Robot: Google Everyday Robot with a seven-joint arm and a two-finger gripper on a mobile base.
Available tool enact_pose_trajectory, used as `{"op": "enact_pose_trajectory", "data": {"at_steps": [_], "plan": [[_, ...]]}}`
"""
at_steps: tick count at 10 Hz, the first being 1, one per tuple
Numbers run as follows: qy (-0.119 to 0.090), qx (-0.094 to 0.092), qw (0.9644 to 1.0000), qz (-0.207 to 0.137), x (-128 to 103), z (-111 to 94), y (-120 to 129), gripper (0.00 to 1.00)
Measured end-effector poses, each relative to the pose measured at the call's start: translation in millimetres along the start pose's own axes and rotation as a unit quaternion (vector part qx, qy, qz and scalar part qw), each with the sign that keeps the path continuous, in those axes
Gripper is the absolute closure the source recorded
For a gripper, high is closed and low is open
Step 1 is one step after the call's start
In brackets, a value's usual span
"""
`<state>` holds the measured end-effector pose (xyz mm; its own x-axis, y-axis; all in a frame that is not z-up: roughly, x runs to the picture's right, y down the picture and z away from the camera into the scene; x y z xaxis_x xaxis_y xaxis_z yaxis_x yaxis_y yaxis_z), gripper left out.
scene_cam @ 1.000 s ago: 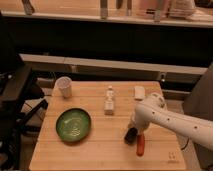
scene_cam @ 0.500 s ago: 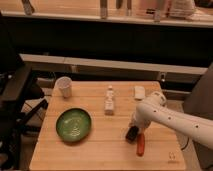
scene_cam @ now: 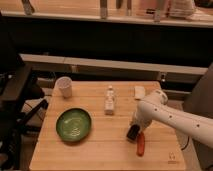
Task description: Place the eraser on the white sponge
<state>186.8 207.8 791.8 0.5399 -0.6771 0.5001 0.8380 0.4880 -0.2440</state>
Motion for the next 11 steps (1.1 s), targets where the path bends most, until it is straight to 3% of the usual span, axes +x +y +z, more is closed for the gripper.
{"op": "enact_pose_trajectory", "data": {"at_steps": [11], "plan": [[0.002, -0.011, 0.9998, -0.017, 8, -11, -2, 0.94]]}}
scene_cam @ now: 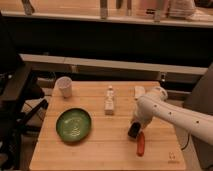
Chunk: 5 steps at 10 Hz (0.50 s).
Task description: Place the eraser on the white sponge
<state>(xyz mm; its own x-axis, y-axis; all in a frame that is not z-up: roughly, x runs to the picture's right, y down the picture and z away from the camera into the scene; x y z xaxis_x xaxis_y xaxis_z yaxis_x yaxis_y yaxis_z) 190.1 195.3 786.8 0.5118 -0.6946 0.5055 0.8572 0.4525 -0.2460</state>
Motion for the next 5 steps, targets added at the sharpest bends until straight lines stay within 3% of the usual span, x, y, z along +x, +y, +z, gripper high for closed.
{"op": "enact_pose_trajectory", "data": {"at_steps": [5], "plan": [[0.002, -0.005, 0.9999, -0.013, 6.8, -8.7, 0.6, 0.94]]}}
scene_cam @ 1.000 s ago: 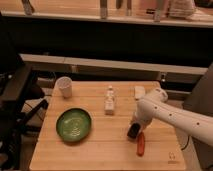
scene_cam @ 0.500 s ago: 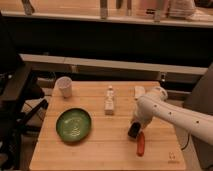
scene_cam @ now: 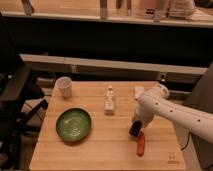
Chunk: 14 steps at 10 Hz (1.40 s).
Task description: Place the eraser on the white sponge
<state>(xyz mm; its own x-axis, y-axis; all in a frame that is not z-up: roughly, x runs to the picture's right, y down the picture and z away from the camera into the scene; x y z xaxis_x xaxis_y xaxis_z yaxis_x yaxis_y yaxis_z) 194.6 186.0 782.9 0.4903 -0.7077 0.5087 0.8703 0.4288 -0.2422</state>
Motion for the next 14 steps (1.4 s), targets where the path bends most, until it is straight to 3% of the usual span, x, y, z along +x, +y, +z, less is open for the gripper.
{"op": "enact_pose_trajectory", "data": {"at_steps": [8, 12, 14], "plan": [[0.008, -0.001, 1.0000, 0.003, 18, -15, 12, 1.00], [0.015, 0.001, 0.9998, 0.009, 47, -29, 9, 1.00], [0.016, -0.002, 0.9998, 0.011, 50, -31, 15, 1.00]]}}
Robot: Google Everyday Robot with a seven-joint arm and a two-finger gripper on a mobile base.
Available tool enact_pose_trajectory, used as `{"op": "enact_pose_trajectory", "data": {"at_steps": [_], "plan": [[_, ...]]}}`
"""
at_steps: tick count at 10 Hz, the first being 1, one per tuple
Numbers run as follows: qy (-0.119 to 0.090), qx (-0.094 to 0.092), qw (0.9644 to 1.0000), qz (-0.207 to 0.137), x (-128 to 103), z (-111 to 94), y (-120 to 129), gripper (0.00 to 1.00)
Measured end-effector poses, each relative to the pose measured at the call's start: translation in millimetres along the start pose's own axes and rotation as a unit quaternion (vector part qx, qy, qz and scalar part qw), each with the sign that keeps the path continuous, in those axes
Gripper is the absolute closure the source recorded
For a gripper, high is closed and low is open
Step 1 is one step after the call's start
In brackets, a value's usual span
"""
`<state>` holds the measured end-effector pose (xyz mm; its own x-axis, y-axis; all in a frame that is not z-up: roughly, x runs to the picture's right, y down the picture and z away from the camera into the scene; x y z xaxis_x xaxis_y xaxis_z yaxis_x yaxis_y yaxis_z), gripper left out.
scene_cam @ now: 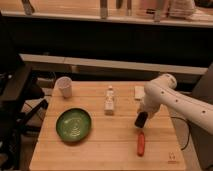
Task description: Place the eraser on the white sponge
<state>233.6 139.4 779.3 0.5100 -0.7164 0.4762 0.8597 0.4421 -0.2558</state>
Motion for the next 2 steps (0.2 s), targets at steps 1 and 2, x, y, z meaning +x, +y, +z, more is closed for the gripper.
{"op": "enact_pose_trajectory", "data": {"at_steps": [1, 2], "plan": [[0.002, 0.000, 1.0000, 0.000, 4.7, -2.0, -0.9, 1.00], [0.007, 0.002, 1.0000, 0.000, 14.5, -3.8, -3.4, 1.00]]}}
